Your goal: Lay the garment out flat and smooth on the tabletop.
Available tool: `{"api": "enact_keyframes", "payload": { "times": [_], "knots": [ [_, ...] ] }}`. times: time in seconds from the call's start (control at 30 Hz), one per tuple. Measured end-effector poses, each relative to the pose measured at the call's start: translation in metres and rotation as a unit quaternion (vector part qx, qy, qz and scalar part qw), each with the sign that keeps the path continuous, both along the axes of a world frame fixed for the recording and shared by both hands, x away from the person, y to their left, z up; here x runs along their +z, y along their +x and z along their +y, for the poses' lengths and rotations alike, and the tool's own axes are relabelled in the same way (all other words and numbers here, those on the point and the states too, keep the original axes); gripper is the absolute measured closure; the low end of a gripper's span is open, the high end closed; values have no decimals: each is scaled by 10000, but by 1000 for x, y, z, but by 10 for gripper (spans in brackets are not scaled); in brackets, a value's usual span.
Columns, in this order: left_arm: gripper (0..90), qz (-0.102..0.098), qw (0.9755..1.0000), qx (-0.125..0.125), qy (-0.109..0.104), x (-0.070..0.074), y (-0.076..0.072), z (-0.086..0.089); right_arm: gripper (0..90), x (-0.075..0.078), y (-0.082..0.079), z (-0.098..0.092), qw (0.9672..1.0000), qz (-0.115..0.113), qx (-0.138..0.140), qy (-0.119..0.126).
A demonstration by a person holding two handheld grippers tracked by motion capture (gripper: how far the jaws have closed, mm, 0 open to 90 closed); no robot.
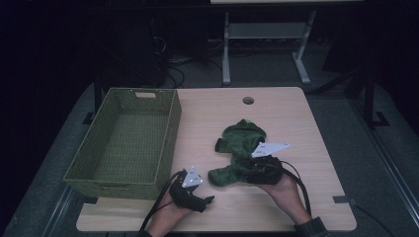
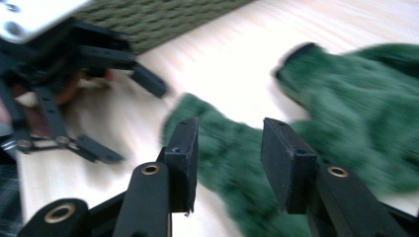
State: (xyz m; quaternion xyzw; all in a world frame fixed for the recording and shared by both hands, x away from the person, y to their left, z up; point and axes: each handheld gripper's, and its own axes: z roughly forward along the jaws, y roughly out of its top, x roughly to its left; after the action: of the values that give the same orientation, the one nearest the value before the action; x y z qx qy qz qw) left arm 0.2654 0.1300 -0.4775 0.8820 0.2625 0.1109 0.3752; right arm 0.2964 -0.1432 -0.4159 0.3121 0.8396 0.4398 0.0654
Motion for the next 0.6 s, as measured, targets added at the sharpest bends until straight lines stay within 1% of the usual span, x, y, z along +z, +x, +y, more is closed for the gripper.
{"api": "enact_keyframes", "payload": {
  "times": [0.03, 0.17, 0.3, 0.33, 0.4, 0.43, 0.47, 0.5, 0.6],
  "knots": [
    [129, -4, 10000, 6, 1, 0, 0, 0, 587, -1, 0, 5, 10000, -2, 94, 23],
    [130, 12, 10000, 20, -13, 0, 0, 0, 622, -2, -5, 24, 9995, 2, 309, -35],
    [133, 11, 10000, -1, -13, 0, 0, 0, 684, -5, -9, 41, 9988, 11, 481, -119],
    [134, 9, 10000, -4, -15, 0, 0, 1, 695, -6, -10, 44, 9985, -41, 536, -130],
    [137, 4, 10000, -23, -16, 0, 0, 1, 713, -7, -11, 52, 9979, -74, 612, -188],
    [141, 4, 10000, -23, -16, 0, 0, 1, 713, -7, -11, 52, 9979, -74, 612, -188],
    [141, 8, 10000, -20, -26, 0, 0, 1, 723, -9, -12, 60, 9972, -76, 711, -230],
    [142, 6, 10000, -24, -25, 0, 0, 2, 724, -11, -12, 63, 9970, -65, 734, -235],
    [142, 4, 10000, -24, -26, 0, 0, 2, 723, -17, -11, 71, 9958, -40, 835, -370]
  ]
}}
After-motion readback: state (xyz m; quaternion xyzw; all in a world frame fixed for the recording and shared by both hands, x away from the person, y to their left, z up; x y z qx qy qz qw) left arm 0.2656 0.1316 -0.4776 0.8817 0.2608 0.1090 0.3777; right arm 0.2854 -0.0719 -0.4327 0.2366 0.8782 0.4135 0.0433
